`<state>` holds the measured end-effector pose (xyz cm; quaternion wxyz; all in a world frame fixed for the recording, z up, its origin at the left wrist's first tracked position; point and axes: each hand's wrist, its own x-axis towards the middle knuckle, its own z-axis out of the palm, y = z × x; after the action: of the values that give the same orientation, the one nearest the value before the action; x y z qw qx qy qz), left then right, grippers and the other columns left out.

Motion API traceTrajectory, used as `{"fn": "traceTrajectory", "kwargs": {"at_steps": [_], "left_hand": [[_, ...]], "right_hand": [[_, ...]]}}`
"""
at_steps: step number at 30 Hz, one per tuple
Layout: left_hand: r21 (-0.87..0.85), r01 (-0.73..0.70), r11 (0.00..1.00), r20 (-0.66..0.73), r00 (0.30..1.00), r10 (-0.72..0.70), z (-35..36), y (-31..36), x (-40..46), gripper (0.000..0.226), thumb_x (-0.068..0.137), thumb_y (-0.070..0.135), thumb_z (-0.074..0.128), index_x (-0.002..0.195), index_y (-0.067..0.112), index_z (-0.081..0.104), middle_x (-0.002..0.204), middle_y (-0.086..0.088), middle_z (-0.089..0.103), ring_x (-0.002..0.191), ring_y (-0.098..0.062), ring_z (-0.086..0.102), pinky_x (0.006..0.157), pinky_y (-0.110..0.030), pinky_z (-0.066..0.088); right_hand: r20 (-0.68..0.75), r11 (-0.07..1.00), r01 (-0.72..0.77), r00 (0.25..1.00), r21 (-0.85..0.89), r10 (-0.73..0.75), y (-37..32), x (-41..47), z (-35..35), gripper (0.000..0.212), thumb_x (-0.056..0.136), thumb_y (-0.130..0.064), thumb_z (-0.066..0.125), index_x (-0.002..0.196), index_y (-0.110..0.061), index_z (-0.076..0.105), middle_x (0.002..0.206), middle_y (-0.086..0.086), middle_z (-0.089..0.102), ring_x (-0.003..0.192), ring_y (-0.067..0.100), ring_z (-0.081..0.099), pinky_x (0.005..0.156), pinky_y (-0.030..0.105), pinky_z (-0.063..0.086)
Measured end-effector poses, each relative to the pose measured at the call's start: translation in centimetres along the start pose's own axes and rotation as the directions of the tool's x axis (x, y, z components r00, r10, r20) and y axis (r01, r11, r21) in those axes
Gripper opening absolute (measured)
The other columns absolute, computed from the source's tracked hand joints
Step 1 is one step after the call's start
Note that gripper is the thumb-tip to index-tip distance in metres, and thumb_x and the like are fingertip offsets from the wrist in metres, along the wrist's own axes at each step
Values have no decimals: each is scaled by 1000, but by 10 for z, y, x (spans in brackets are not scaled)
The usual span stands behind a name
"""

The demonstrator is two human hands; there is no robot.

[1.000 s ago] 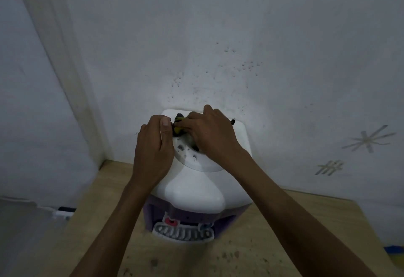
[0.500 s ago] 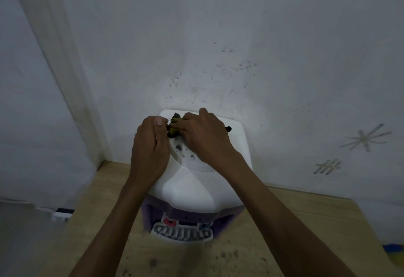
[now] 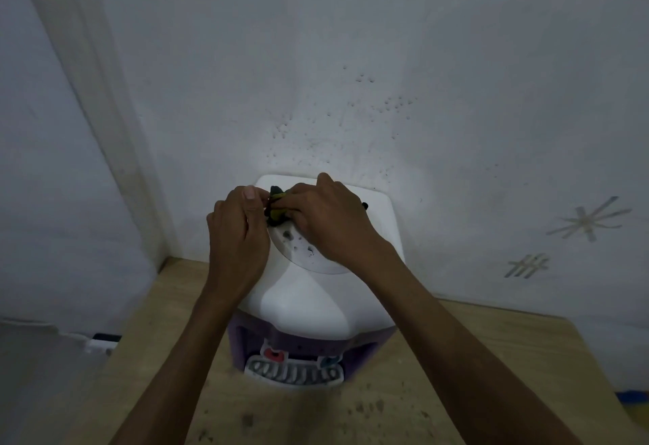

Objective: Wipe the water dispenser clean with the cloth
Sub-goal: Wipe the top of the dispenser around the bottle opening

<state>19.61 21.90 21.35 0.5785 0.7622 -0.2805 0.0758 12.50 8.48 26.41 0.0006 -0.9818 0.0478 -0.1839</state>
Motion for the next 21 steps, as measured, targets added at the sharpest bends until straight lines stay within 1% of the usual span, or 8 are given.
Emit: {"fn": "traceTrajectory", "kwargs": {"at_steps": [3, 6, 8, 11, 14, 17, 19, 21], "left_hand": [[-4, -2, 1000, 3, 1000, 2, 0, -3, 0, 56, 108, 49, 16, 106, 19, 64, 101, 2, 69, 100, -22, 62, 99, -55, 46], [-4, -15, 1000, 9, 1000, 15, 1, -4, 0, 53, 109, 48, 16, 104, 22, 63, 100, 6, 68, 99, -21, 62, 98, -55, 46], [-9, -21, 1000, 6, 1000, 21, 2, -5, 1, 56, 109, 50, 15, 102, 22, 64, 99, 7, 68, 99, -21, 63, 98, -55, 47], [-27, -16, 1000, 23, 1000, 16, 4, -9, 3, 64, 107, 58, 13, 105, 21, 66, 100, 4, 70, 100, -23, 65, 97, -55, 50], [-46, 1, 999, 10, 1000, 0, 4, -16, 4, 69, 106, 62, 14, 110, 19, 67, 102, 2, 70, 102, -23, 65, 98, -56, 50], [-49, 11, 999, 18, 1000, -10, 2, -16, 6, 70, 107, 61, 13, 109, 20, 70, 100, 5, 72, 103, -22, 66, 100, -55, 49], [-34, 5, 999, 21, 1000, -4, 2, -13, 5, 68, 108, 58, 13, 104, 20, 70, 98, 6, 71, 100, -22, 66, 99, -55, 49], [-20, 3, 1000, 12, 1000, -3, 1, -9, 4, 66, 108, 55, 15, 101, 18, 70, 97, 6, 71, 99, -22, 65, 99, -55, 48]], "right_hand": [[18, 999, 46, 999, 9, -46, 2, -17, -6, 40, 97, -12, 62, 116, -46, 72, 111, -17, 72, 77, 19, 43, 63, 33, 32], [-15, 996, 92, 996, 11, -92, 1, -35, -12, 32, 100, -17, 60, 117, -41, 74, 111, -15, 72, 77, 20, 44, 64, 31, 27], [-42, 994, 106, 993, -12, -107, -2, -37, -13, 31, 96, -15, 66, 114, -39, 75, 104, -13, 73, 75, 18, 42, 63, 30, 24], [-68, 995, 62, 995, -73, -67, -11, -21, -6, 33, 86, -7, 76, 101, -36, 78, 86, -11, 71, 72, 17, 35, 62, 31, 22], [-61, 995, 18, 998, -93, -24, -22, -6, -1, 29, 82, -5, 77, 91, -32, 79, 75, -9, 66, 70, 17, 31, 61, 31, 21], [-70, 993, 17, 997, -114, -25, -25, -13, -4, 29, 84, -9, 78, 97, -35, 78, 73, -10, 61, 70, 17, 32, 61, 30, 22], [-42, 995, 36, 998, -93, -40, -23, -27, -8, 30, 90, -9, 72, 106, -35, 76, 79, -9, 62, 72, 18, 37, 60, 31, 27], [-17, 995, 23, 1000, -93, -25, -21, -45, -13, 29, 95, -10, 64, 112, -32, 73, 89, -7, 66, 77, 19, 41, 62, 32, 32]]}}
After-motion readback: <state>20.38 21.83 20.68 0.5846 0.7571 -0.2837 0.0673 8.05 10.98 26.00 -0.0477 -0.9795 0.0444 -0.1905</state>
